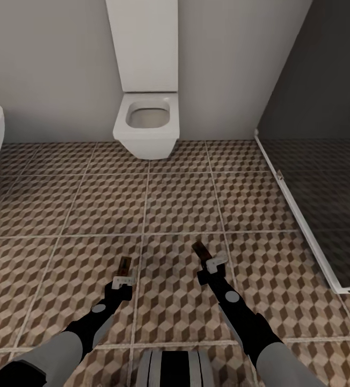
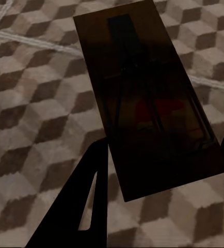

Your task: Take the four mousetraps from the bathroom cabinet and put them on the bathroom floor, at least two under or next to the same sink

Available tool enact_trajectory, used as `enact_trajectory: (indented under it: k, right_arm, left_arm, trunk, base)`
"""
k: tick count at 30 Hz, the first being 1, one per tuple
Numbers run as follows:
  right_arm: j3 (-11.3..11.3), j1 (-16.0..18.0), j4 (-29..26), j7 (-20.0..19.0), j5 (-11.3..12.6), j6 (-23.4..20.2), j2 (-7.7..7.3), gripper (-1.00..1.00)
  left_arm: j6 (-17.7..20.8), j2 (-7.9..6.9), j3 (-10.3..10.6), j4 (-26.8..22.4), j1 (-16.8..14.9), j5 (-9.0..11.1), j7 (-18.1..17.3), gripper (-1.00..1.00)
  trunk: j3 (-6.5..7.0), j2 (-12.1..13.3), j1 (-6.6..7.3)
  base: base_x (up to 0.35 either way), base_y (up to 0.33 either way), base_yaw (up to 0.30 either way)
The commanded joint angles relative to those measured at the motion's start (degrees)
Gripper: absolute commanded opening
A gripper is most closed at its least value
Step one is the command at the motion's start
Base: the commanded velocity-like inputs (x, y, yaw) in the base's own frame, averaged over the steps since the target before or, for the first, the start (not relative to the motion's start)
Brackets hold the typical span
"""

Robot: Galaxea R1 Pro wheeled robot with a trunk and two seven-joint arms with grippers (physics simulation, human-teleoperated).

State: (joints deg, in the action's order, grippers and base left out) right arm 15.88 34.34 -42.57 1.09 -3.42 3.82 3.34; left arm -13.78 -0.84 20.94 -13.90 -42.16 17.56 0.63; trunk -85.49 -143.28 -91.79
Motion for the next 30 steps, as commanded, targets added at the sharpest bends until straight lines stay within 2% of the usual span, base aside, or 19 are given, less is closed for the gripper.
enact_trajectory:
  k: [1,12,16,23,28,30]
  right_arm:
    - [0.03,0.03,0.03,0.08,-0.27,0.14,0.0,-1.0]
    - [0.03,0.03,0.03,0.08,-0.27,0.14,0.0,-1.0]
    - [0.04,0.03,0.03,0.11,-0.27,0.21,0.0,-1.0]
    - [0.06,0.03,-0.54,0.27,-0.27,1.4,0.0,-1.0]
    - [0.15,0.03,-1.85,0.35,-0.27,4.4,0.1,-1.0]
    - [0.18,0.03,-1.98,0.33,-0.28,4.79,0.14,-1.0]
  left_arm:
    - [-0.18,-0.04,0.5,0.02,-0.03,0.35,0.27,-1.0]
    - [-0.18,-0.04,0.5,0.02,-0.03,0.37,0.3,-1.0]
    - [-0.3,-0.07,0.5,-0.76,-0.03,0.32,0.26,-1.0]
    - [-0.51,-0.41,0.5,-5.97,0.3,0.29,0.51,-1.0]
    - [-5.04,-1.08,0.5,-10.78,0.84,0.28,0.58,-1.0]
    - [-6.14,-1.88,0.5,-13.02,0.94,0.28,0.59,-1.0]
  trunk:
    - [-0.35,-0.03,-0.01]
    - [-3.76,-0.17,-0.3]
    - [-4.11,-0.17,-0.3]
    - [-4.34,-0.17,-0.3]
    - [-4.35,-0.17,-0.3]
    - [-4.35,-0.17,-0.3]
  base:
    - [0.0,0.0,0.0]
    - [0.0,0.0,0.0]
    - [0.0,0.0,0.0]
    - [0.0,0.0,0.0]
    - [0.0,0.0,0.0]
    - [0.0,0.0,0.0]
